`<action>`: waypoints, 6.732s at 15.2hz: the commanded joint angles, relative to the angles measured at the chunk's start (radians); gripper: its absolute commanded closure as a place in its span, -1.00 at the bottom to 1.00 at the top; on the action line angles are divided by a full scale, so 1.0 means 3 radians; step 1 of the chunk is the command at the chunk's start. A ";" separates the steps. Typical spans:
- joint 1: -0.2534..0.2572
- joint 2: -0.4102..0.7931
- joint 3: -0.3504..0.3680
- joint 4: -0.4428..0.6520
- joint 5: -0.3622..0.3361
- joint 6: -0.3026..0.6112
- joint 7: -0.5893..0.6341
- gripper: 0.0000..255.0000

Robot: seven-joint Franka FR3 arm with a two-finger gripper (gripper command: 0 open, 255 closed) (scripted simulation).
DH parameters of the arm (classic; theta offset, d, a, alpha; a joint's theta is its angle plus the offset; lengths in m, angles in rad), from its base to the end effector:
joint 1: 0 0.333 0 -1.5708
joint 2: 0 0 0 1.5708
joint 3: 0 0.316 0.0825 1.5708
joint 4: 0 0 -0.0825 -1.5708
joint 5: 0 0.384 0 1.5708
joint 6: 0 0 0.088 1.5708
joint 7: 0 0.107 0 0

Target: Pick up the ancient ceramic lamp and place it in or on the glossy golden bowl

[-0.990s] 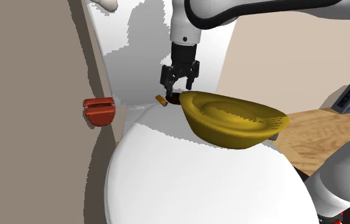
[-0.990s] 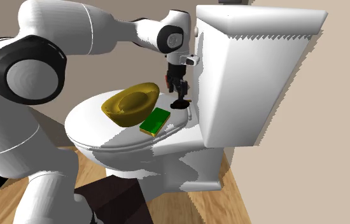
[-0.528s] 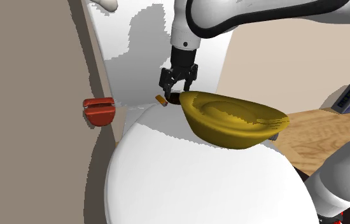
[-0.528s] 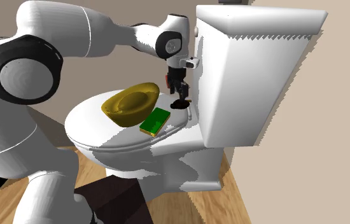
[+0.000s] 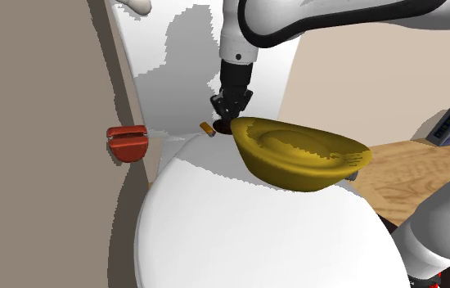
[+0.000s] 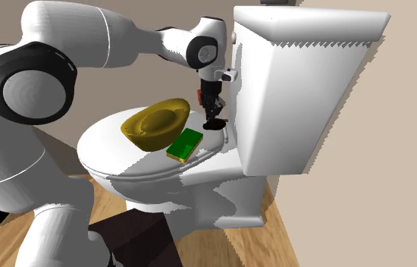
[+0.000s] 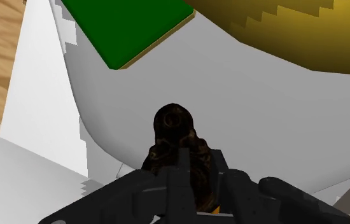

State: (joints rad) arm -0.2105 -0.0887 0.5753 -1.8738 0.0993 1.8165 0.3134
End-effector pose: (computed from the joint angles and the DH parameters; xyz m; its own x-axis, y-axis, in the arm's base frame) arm 0.4996 0.2093 0.5419 0.9996 0.0267 0.0014 0.0267 -0.9983 -0.0514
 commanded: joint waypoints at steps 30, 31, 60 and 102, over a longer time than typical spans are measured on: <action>0.0051 -0.0513 -0.0097 -0.0793 0.0124 0.0696 -0.0676 1.00; 0.0051 -0.0513 -0.0097 -0.0793 0.0124 0.0696 -0.0676 1.00; 0.0006 -0.0456 -0.0158 0.0336 0.0053 -0.0381 -0.0630 1.00; 0.0511 -0.2530 -0.0433 -0.1200 0.0789 -0.0825 -0.0679 1.00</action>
State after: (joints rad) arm -0.0586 -0.8441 0.4427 -2.2209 0.3334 1.5601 0.1096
